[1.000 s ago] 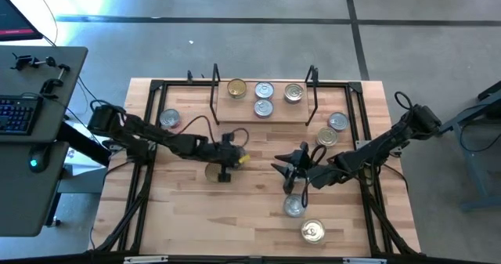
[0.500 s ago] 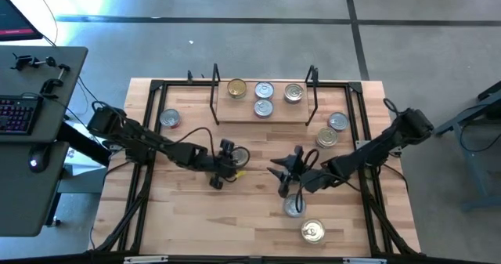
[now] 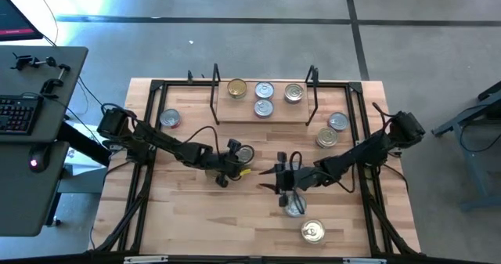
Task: Stack canned seafood by type on shelf
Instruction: Put the blue-pink tuna can and align with the other blue tuna can on the shelf
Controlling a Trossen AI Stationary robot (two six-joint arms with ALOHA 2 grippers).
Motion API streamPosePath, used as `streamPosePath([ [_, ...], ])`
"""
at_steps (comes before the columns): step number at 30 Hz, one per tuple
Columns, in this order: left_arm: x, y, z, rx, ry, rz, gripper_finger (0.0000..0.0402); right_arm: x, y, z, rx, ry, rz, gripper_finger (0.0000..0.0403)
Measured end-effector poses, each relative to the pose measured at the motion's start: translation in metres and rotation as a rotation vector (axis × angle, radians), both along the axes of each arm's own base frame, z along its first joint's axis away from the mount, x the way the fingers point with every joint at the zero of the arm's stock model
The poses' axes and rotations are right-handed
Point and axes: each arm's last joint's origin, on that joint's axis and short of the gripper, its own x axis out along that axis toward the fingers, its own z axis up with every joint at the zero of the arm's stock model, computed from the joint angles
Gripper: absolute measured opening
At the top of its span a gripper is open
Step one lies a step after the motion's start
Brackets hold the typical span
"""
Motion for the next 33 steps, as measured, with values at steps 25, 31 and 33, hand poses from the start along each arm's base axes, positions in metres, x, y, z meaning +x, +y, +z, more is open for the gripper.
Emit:
streamPosePath([
  [25, 0.007, 0.016, 0.040, -0.403, -0.232, 0.046, 0.0000, 0.038, -0.016, -0.043, -0.500, 0.256, -0.062, 0.0268],
  [31, 0.009, 0.016, 0.042, -0.408, -0.262, 0.041, 0.0000, 0.043, -0.014, -0.054, -0.474, 0.263, -0.053, 0.0268],
  [33, 0.009, 0.016, 0.043, -0.409, -0.267, 0.039, 0.0000, 0.044, -0.016, -0.057, -0.468, 0.259, -0.094, 0.0268],
])
